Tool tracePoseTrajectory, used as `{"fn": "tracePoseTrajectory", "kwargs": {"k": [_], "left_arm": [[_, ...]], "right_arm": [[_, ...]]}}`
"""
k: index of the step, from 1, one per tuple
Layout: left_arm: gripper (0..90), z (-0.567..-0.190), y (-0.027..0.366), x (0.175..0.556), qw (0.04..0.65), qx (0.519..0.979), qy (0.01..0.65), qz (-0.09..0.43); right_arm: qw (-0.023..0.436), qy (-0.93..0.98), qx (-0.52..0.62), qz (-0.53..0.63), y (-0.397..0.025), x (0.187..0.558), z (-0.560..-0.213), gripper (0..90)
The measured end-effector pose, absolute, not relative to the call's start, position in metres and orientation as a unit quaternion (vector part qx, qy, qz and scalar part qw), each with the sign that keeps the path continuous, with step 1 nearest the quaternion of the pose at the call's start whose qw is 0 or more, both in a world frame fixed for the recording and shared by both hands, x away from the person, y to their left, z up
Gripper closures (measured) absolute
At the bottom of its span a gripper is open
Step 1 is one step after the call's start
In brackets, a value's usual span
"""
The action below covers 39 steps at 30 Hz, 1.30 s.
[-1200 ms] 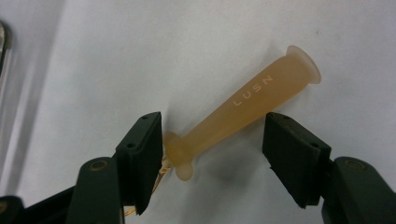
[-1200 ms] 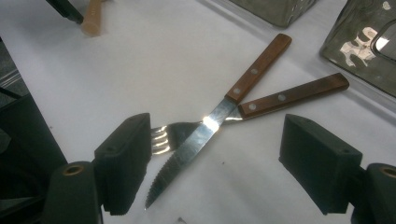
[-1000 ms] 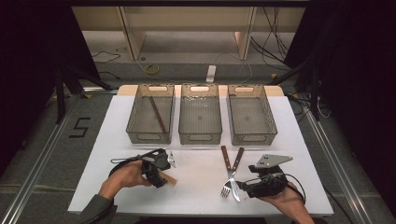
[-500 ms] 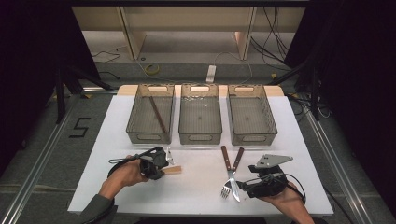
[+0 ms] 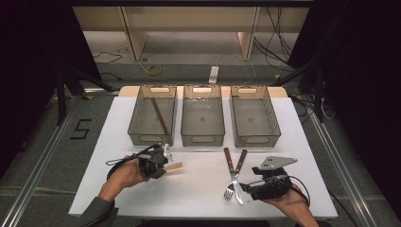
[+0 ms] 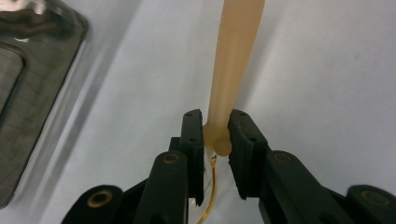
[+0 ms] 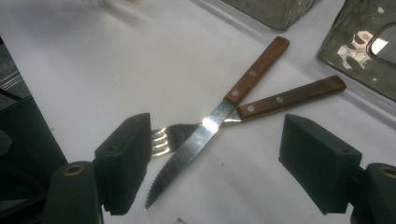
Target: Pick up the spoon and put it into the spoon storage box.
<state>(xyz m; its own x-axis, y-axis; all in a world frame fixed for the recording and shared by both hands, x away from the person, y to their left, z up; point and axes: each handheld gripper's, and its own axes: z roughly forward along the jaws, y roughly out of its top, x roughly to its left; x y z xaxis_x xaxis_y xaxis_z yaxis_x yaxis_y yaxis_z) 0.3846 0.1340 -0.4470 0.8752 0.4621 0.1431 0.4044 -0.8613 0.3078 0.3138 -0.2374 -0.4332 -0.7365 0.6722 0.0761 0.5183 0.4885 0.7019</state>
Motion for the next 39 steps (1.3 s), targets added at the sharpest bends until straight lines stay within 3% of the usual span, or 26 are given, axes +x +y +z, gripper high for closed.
{"fn": "tracePoseTrajectory", "kwargs": {"k": [12, 39], "left_arm": [[76.4, -0.431, 0.142, 0.389, 0.192, 0.931, 0.295, 0.096], [76.4, -0.411, 0.146, 0.394, 0.278, 0.89, 0.355, 0.074]], "right_arm": [[0.107, 0.855, 0.349, 0.368, -0.238, 0.314, -0.433, 26.2], [0.109, 0.855, 0.35, 0.367, -0.238, 0.314, -0.433, 26.3]]}}
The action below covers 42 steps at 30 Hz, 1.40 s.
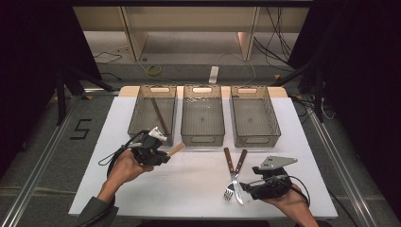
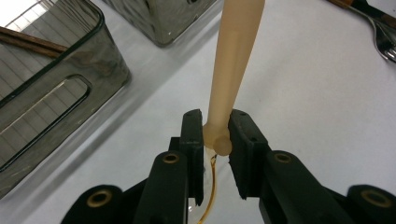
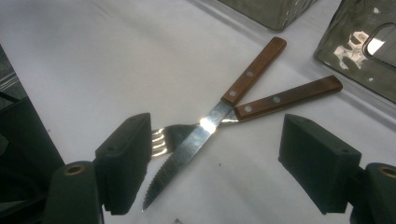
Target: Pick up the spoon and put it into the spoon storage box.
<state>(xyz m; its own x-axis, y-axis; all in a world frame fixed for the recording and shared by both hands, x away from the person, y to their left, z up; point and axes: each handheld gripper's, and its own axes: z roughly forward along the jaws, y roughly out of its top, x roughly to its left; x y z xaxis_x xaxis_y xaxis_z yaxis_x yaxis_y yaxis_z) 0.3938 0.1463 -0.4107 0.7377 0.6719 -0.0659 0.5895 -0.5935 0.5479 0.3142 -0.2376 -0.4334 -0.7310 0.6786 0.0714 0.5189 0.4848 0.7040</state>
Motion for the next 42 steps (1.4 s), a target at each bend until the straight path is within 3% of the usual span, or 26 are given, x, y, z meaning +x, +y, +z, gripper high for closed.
{"fn": "tracePoseTrajectory", "kwargs": {"k": [28, 42], "left_arm": [[76.4, -0.381, 0.137, 0.412, 0.345, 0.862, 0.363, 0.08], [76.3, -0.367, 0.114, 0.444, 0.372, 0.843, 0.377, 0.09]], "right_arm": [[0.106, 0.846, 0.359, 0.379, -0.239, 0.316, -0.432, 25.7], [0.106, 0.846, 0.357, 0.382, -0.238, 0.316, -0.431, 25.7]]}}
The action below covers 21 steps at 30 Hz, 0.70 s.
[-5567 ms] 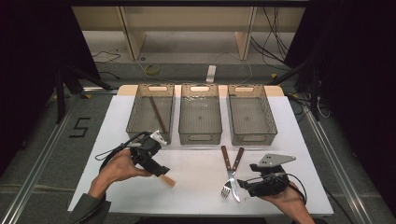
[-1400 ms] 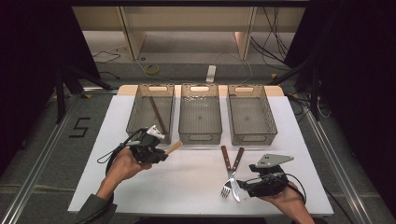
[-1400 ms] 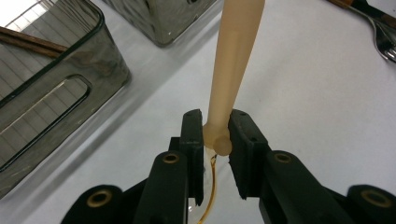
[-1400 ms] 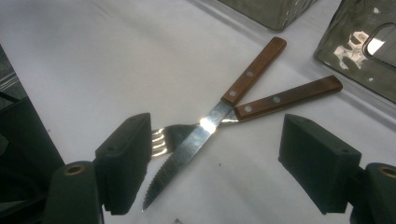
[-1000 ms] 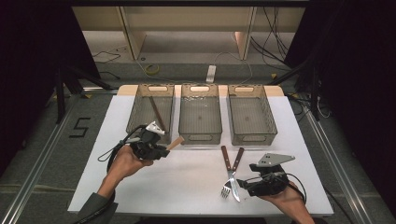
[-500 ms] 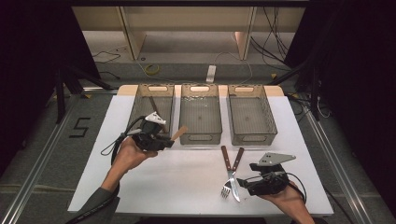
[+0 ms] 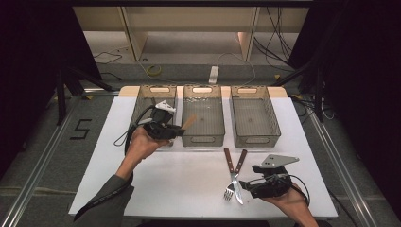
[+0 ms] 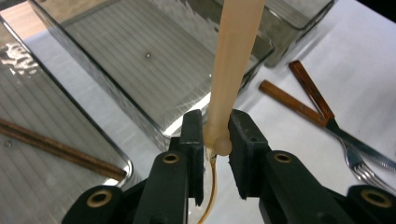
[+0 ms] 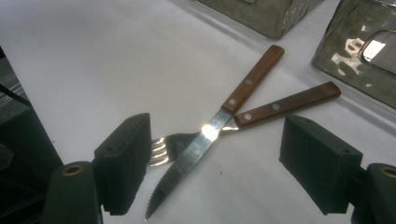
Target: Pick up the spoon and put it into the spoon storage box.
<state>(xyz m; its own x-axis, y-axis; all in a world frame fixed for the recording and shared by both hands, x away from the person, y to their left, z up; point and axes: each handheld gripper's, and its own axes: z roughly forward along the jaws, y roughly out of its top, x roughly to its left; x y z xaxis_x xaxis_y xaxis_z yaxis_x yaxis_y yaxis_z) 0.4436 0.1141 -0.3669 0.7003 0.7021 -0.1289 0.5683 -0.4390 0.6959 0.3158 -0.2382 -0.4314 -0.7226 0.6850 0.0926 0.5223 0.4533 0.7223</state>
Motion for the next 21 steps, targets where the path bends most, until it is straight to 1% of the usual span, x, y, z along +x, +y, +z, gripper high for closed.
{"fn": "tracePoseTrajectory", "kwargs": {"k": [9, 16, 21], "left_arm": [[76.4, -0.358, 0.1, 0.464, 0.395, 0.828, 0.387, 0.094], [76.3, -0.358, 0.093, 0.474, 0.398, 0.823, 0.393, 0.099], [76.3, -0.361, 0.09, 0.488, 0.407, 0.809, 0.411, 0.101]], "right_arm": [[0.105, 0.846, 0.356, 0.383, -0.239, 0.316, -0.432, 25.7], [0.102, 0.846, 0.357, 0.383, -0.238, 0.316, -0.432, 25.7], [0.103, 0.846, 0.356, 0.384, -0.239, 0.316, -0.432, 25.7]]}}
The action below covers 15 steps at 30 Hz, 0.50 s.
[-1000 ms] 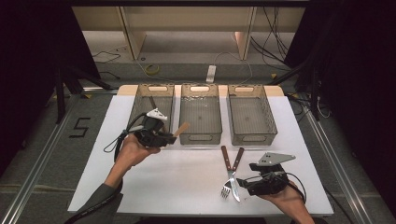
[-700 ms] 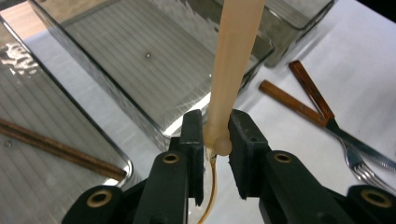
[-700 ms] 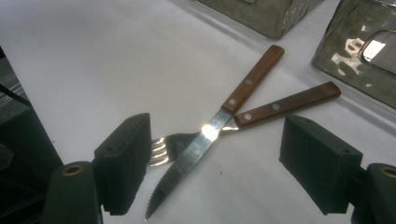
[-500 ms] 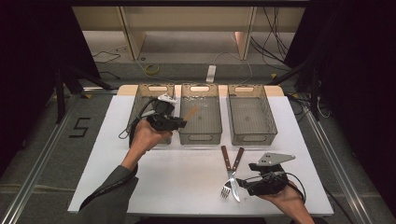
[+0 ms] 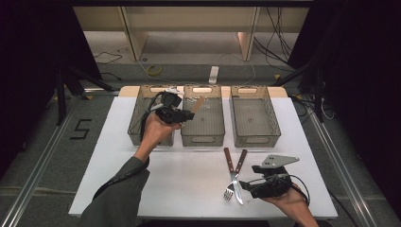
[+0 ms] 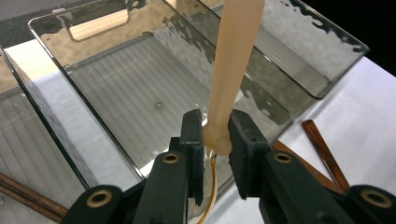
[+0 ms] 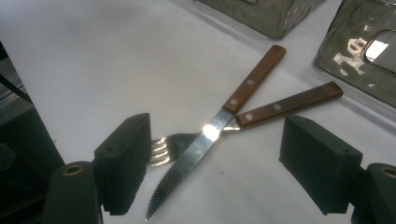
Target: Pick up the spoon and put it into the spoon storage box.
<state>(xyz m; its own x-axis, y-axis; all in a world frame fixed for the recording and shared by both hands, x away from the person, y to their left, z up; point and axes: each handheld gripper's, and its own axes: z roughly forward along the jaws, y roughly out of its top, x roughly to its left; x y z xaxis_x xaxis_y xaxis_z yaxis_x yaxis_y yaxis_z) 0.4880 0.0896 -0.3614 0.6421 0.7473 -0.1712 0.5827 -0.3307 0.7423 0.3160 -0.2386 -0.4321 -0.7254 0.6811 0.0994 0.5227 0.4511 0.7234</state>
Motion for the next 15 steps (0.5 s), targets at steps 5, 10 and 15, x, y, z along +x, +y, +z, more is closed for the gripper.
{"fn": "tracePoseTrajectory", "kwargs": {"k": [5, 10, 15], "left_arm": [[76.2, -0.365, 0.09, 0.496, 0.409, 0.801, 0.425, 0.099], [76.2, -0.371, 0.088, 0.503, 0.402, 0.799, 0.436, 0.096], [76.2, -0.374, 0.088, 0.508, 0.409, 0.791, 0.446, 0.091]], "right_arm": [[0.101, 0.846, 0.357, 0.383, -0.239, 0.316, -0.433, 25.7], [0.102, 0.846, 0.356, 0.383, -0.239, 0.316, -0.433, 25.7], [0.102, 0.846, 0.356, 0.383, -0.239, 0.316, -0.433, 25.7]]}}
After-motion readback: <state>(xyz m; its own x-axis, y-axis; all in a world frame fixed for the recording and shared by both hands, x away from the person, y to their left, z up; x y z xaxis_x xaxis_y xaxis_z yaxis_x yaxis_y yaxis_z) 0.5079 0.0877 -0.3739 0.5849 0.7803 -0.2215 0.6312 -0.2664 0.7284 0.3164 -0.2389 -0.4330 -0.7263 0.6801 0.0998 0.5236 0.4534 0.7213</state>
